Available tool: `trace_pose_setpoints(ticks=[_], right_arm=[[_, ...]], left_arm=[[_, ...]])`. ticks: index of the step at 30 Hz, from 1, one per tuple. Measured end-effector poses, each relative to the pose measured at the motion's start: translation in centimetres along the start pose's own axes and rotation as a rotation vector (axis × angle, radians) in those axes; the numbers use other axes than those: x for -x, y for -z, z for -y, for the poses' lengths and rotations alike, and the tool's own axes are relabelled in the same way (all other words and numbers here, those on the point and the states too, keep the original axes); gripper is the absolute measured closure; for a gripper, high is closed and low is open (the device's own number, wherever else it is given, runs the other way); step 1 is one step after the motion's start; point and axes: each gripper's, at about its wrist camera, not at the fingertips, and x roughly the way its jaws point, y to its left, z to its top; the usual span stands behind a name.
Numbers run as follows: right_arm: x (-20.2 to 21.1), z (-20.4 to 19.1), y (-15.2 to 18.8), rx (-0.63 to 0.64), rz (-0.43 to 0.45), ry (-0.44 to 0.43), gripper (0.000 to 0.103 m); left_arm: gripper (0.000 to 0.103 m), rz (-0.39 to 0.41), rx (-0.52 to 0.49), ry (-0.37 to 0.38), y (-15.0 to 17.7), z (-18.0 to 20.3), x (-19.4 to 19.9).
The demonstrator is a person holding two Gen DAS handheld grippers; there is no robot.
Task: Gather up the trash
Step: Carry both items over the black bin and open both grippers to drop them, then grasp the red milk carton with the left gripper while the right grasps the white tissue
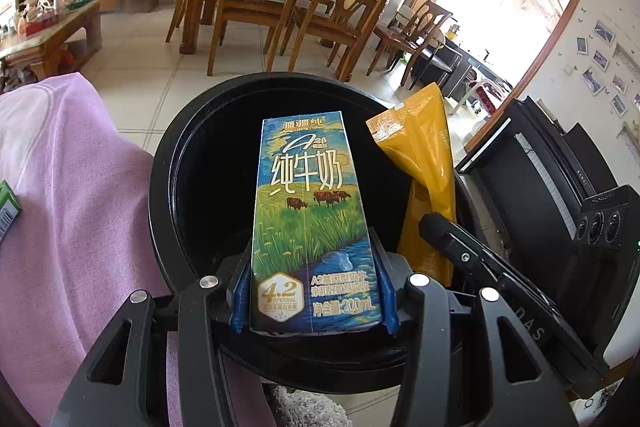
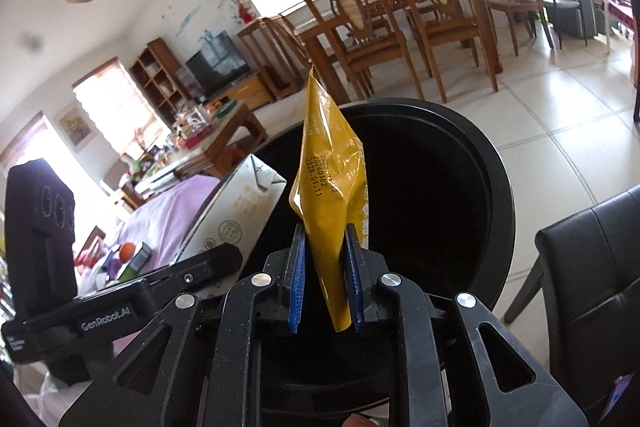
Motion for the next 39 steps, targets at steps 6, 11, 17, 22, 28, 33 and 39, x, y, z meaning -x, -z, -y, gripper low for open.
trace_pose_setpoints(ticks=[6, 11, 17, 22, 28, 33, 39], right_arm=[[1.0, -0.7, 0.4, 0.018, 0.023, -0.014, 0.055], [2.3, -0.7, 0.2, -0.016, 0.055, -0.049, 0.034], [5.0, -1.2, -0.3, -0.040, 0.145, -0.095, 0.024], [7.2, -3.2, -0.4, 0.001, 0.201, -0.108, 0.014], [8.3, -7.6, 0.1, 0.097, 0.188, -0.099, 0.011], [8.2, -11.8, 0.4, 0.188, 0.161, -0.129, 0.009], [6.0, -18.2, 2.3, 0.285, 0.077, -0.181, 0.009]], left_arm=[[0.050, -0.003, -0.029, -0.046, 0.7, 0.7, 0.0], [0.026, 0.048, -0.057, -0.098, 1.7, 1.0, 2.3], [0.009, 0.135, -0.097, -0.129, 3.6, 0.3, 6.2], [0.008, 0.184, -0.087, -0.145, 4.7, -1.4, 10.1], [0.005, 0.289, -0.054, -0.202, 6.5, -4.9, 16.3], [0.005, 0.332, -0.032, -0.334, 8.2, -10.1, 21.7], [0.005, 0.314, 0.048, -0.467, 11.2, -19.5, 27.0]])
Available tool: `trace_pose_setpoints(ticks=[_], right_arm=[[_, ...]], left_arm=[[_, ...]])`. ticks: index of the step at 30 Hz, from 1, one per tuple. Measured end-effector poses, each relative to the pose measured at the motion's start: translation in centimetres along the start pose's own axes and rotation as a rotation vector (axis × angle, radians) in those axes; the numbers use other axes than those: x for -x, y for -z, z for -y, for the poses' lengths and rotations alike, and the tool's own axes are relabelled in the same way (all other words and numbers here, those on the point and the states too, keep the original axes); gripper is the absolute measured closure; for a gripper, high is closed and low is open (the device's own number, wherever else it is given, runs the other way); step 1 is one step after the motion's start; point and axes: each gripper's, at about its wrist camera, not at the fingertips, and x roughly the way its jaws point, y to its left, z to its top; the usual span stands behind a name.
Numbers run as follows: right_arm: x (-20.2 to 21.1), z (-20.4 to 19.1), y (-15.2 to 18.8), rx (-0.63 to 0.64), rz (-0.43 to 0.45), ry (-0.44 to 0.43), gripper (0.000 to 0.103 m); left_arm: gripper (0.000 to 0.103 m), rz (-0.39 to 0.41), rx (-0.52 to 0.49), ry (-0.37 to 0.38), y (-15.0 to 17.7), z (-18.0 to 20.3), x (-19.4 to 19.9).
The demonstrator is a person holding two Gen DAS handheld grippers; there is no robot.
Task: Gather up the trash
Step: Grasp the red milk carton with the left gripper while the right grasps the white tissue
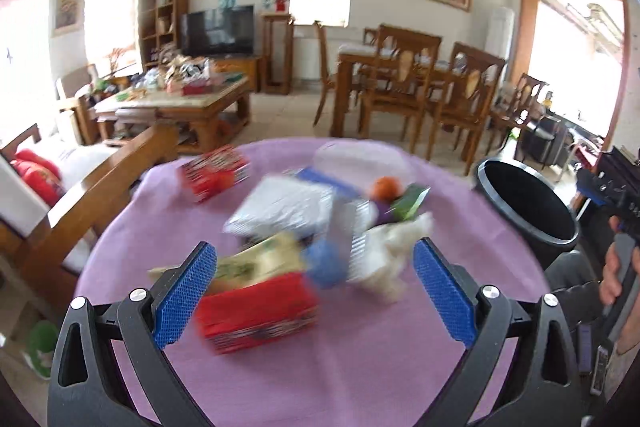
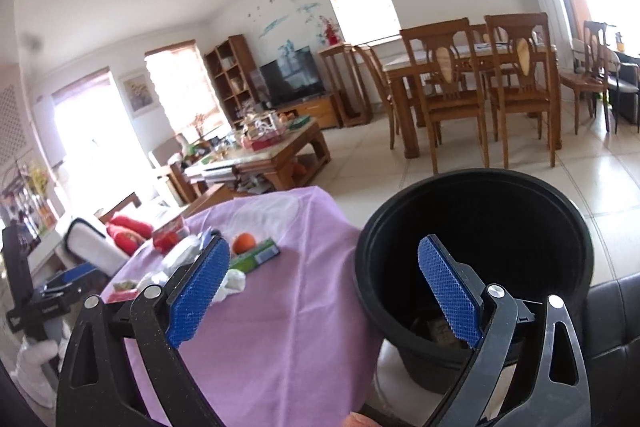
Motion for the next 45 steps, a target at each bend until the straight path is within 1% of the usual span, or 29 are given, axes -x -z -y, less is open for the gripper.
trace_pose_setpoints(ticks=[2, 5, 8, 10, 12, 14, 16, 18, 21, 22, 24, 25, 26, 27, 28, 29, 30, 31, 32, 33, 34, 35, 36, 38, 42, 45], right_arm=[[-1.4, -2.2, 0.1, 0.022, -0.030, -0.024, 0.009], [-3.7, -5.8, 0.4, 0.065, -0.089, -0.071, 0.009], [-6.0, -9.2, 1.2, 0.125, -0.149, -0.099, 0.009], [-7.7, -11.5, 1.7, 0.155, -0.191, -0.118, 0.009], [-9.2, -13.0, 2.5, 0.180, -0.238, -0.133, 0.009], [-10.5, -14.1, 3.2, 0.207, -0.269, -0.135, 0.009], [-11.9, -14.7, 3.8, 0.229, -0.297, -0.121, 0.009], [-13.4, -15.0, 4.2, 0.247, -0.325, -0.105, 0.009], [-15.4, -15.4, 4.4, 0.281, -0.358, -0.089, 0.009], [-16.1, -15.6, 4.5, 0.291, -0.368, -0.086, 0.009], [-17.6, -16.2, 4.6, 0.311, -0.388, -0.082, 0.009], [-18.2, -16.6, 4.7, 0.323, -0.391, -0.072, 0.009], [-18.8, -16.8, 4.8, 0.335, -0.396, -0.060, 0.009], [-19.5, -17.0, 4.9, 0.343, -0.408, -0.052, 0.009], [-20.3, -16.9, 5.1, 0.346, -0.422, -0.045, 0.010], [-20.9, -17.0, 5.4, 0.349, -0.442, -0.033, 0.014], [-21.7, -17.0, 5.8, 0.352, -0.469, -0.020, 0.026], [-22.5, -17.0, 6.1, 0.351, -0.492, -0.014, 0.035], [-22.7, -17.0, 6.1, 0.356, -0.489, 0.006, 0.048], [-22.7, -17.1, 6.1, 0.364, -0.483, 0.011, 0.072], [-22.9, -17.1, 6.2, 0.370, -0.482, 0.014, 0.076], [-22.9, -17.1, 6.2, 0.374, -0.484, 0.013, 0.085], [-22.8, -17.2, 6.2, 0.376, -0.487, 0.006, 0.090], [-22.2, -17.1, 6.1, 0.365, -0.478, -0.009, 0.092], [-19.4, -16.3, 5.5, 0.292, -0.434, -0.085, 0.093], [-16.6, -14.6, 4.2, 0.208, -0.388, -0.172, 0.093]], left_arm=[[0.005, -0.047, -0.018, -0.016, 0.9, -2.5, -0.5], [0.005, -0.092, -0.059, -0.018, 2.5, -4.7, -1.2], [0.005, -0.114, -0.100, -0.012, 3.3, -5.6, -2.1], [0.005, -0.122, -0.120, 0.001, 3.6, -5.4, -2.7], [0.005, -0.121, -0.141, 0.030, 4.2, -5.5, -2.7], [0.005, -0.118, -0.189, 0.056, 4.3, -4.9, -3.1], [0.005, -0.128, -0.243, 0.068, 4.2, -4.2, -3.6], [0.005, -0.113, -0.286, 0.068, 4.1, -4.0, -3.9], [0.006, -0.139, -0.295, 0.118, 3.8, -4.3, -4.9], [0.009, -0.152, -0.290, 0.140, 3.8, -4.3, -5.1], [0.026, -0.178, -0.299, 0.171, 3.7, -3.9, -5.5], [0.028, -0.188, -0.311, 0.177, 4.0, -3.6, -5.5], [0.033, -0.203, -0.329, 0.188, 4.2, -3.2, -5.7], [0.042, -0.215, -0.341, 0.200, 4.4, -2.9, -5.7], [0.047, -0.225, -0.350, 0.211, 4.6, -2.6, -5.8], [0.051, -0.239, -0.361, 0.219, 4.8, -2.1, -5.9], [0.055, -0.249, -0.373, 0.215, 5.0, -1.7, -5.9], [0.058, -0.251, -0.384, 0.208, 5.2, -1.4, -5.9], [0.065, -0.250, -0.391, 0.202, 5.3, -1.2, -5.8], [0.069, -0.250, -0.389, 0.204, 5.3, -1.1, -5.7], [0.069, -0.249, -0.379, 0.214, 5.4, -1.2, -5.5], [0.070, -0.248, -0.363, 0.228, 5.3, -1.3, -5.3], [0.070, -0.246, -0.348, 0.237, 5.3, -1.5, -5.1], [0.070, -0.231, -0.318, 0.244, 5.2, -1.9, -4.7], [0.070, -0.172, -0.222, 0.291, 4.8, -3.2, -3.1], [0.070, -0.137, -0.162, 0.317, 4.7, -3.8, -1.8]])
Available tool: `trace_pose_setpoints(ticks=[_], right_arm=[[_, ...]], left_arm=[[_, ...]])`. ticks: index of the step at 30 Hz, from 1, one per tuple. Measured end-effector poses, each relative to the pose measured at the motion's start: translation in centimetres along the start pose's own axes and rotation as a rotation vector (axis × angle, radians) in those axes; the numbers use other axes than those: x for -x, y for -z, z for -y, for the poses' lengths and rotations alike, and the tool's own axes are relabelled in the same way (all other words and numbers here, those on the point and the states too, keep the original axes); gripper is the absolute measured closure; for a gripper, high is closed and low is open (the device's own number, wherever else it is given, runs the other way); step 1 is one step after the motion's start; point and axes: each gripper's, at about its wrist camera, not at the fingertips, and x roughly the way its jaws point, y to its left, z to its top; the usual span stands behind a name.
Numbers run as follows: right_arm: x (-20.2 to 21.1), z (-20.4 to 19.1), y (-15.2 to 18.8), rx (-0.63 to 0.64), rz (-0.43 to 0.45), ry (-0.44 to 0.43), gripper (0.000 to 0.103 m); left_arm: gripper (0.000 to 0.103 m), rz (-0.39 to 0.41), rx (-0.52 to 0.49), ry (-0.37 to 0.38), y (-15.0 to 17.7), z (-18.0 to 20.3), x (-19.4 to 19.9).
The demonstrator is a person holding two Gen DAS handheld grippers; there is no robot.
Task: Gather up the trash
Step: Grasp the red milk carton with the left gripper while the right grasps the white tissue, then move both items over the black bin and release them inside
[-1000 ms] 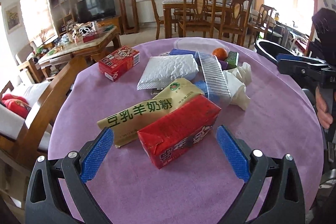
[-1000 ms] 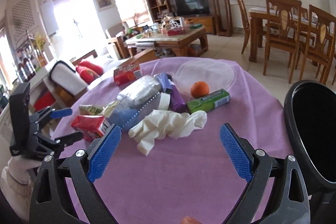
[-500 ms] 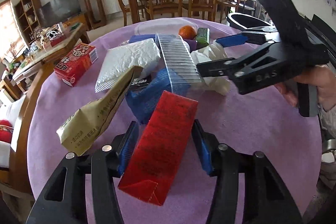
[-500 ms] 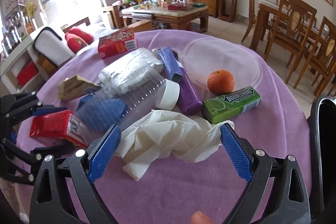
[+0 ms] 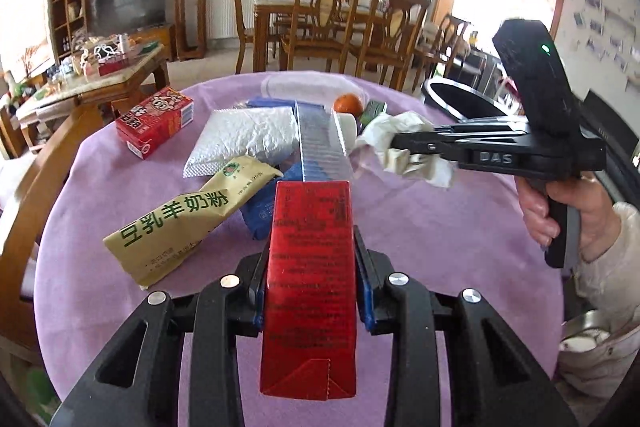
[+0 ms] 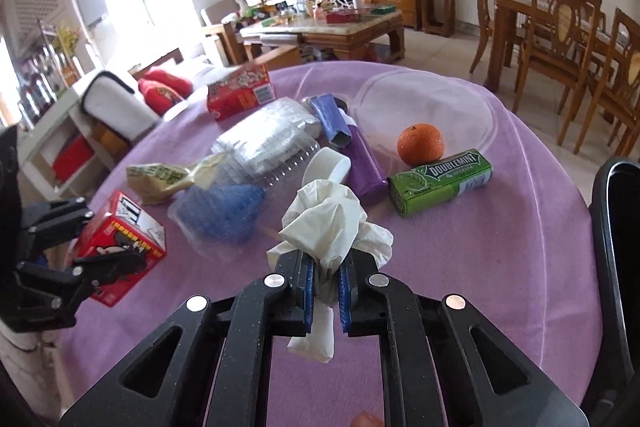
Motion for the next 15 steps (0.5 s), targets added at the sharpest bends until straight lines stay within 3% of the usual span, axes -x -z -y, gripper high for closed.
trace_pose_setpoints(ticks=[6, 15], right_arm=[[7.0, 3.6, -0.1, -0.089, 0.130, -0.113, 0.093], [15.9, 10.9, 1.4, -0.162, 0.309, -0.043, 0.093]], left_arm=[[0.070, 0.093, 0.056, 0.038, -1.7, 1.2, 2.0], [0.070, 0.174, 0.054, 0.113, -6.7, 7.0, -0.4]])
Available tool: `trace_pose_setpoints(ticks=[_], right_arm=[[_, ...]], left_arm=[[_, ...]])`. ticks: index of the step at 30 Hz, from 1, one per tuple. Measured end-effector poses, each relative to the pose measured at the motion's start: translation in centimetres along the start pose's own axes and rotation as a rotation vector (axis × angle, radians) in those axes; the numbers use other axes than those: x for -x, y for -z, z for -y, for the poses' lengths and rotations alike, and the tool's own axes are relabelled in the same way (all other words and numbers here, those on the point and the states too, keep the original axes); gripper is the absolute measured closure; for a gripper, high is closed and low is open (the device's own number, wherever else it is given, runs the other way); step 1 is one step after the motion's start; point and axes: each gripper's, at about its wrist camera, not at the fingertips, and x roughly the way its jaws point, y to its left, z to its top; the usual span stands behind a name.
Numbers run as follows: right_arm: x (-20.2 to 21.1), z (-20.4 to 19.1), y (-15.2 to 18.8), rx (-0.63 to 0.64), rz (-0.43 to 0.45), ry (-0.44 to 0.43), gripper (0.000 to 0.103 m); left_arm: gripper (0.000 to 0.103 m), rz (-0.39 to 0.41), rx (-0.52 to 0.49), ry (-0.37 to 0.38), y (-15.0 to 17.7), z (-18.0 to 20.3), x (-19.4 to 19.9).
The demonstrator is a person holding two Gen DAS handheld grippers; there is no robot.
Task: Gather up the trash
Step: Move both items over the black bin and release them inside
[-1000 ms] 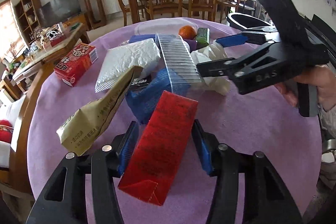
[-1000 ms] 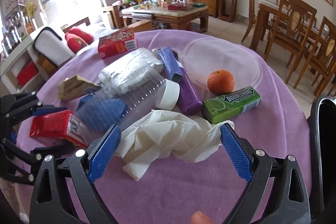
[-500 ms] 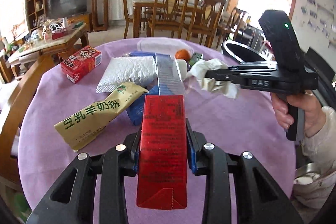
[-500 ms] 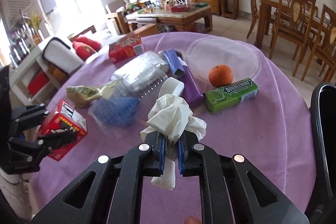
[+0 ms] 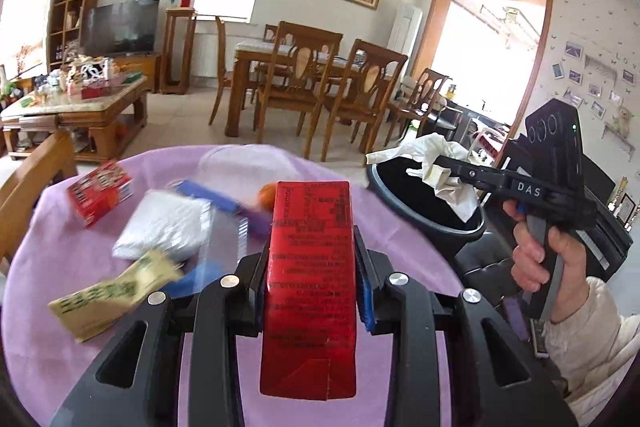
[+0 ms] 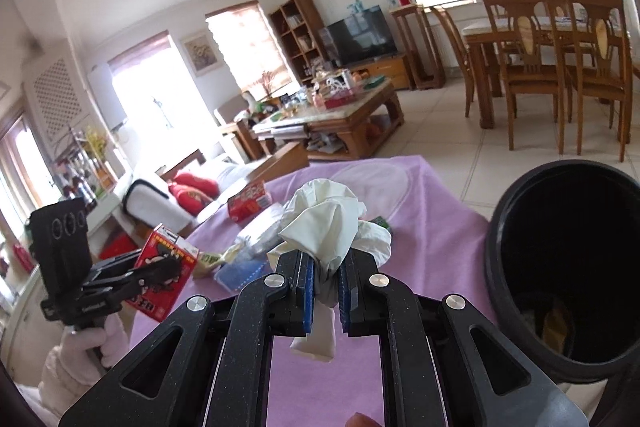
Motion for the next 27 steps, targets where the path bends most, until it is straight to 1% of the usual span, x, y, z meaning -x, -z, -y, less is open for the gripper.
trace_pose_setpoints(ticks=[1, 5, 9, 13, 16, 20, 23, 25, 27], right_arm=[[0.8, 1.1, -0.1, -0.014, 0.017, 0.017, 0.093], [3.8, 5.7, -0.5, -0.060, 0.082, 0.112, 0.093], [6.3, 10.8, -0.1, -0.108, 0.125, 0.228, 0.093], [8.1, 16.5, 1.1, -0.183, 0.136, 0.319, 0.093], [9.0, 20.5, 1.9, -0.234, 0.135, 0.365, 0.092], [8.4, 24.4, 2.7, -0.280, 0.112, 0.377, 0.092], [6.5, 25.9, 2.6, -0.304, 0.090, 0.365, 0.090], [5.7, 26.6, 2.3, -0.315, 0.087, 0.351, 0.089], [4.6, 27.7, 1.2, -0.316, 0.080, 0.336, 0.080]], left_arm=[[0.070, 0.005, -0.001, 0.008, -0.4, 0.7, -0.7], [0.070, 0.009, -0.007, 0.081, -2.1, 4.8, -5.0], [0.070, -0.018, -0.019, 0.158, -3.4, 9.1, -10.1], [0.070, -0.060, -0.016, 0.210, -4.4, 12.4, -15.0], [0.070, -0.094, -0.033, 0.221, -4.9, 14.7, -18.8], [0.070, -0.148, -0.044, 0.205, -4.8, 16.4, -22.0], [0.070, -0.181, -0.076, 0.166, -4.4, 17.1, -23.7], [0.069, -0.199, -0.087, 0.153, -4.3, 17.5, -24.6], [0.068, -0.212, -0.102, 0.128, -4.0, 17.4, -25.1]])
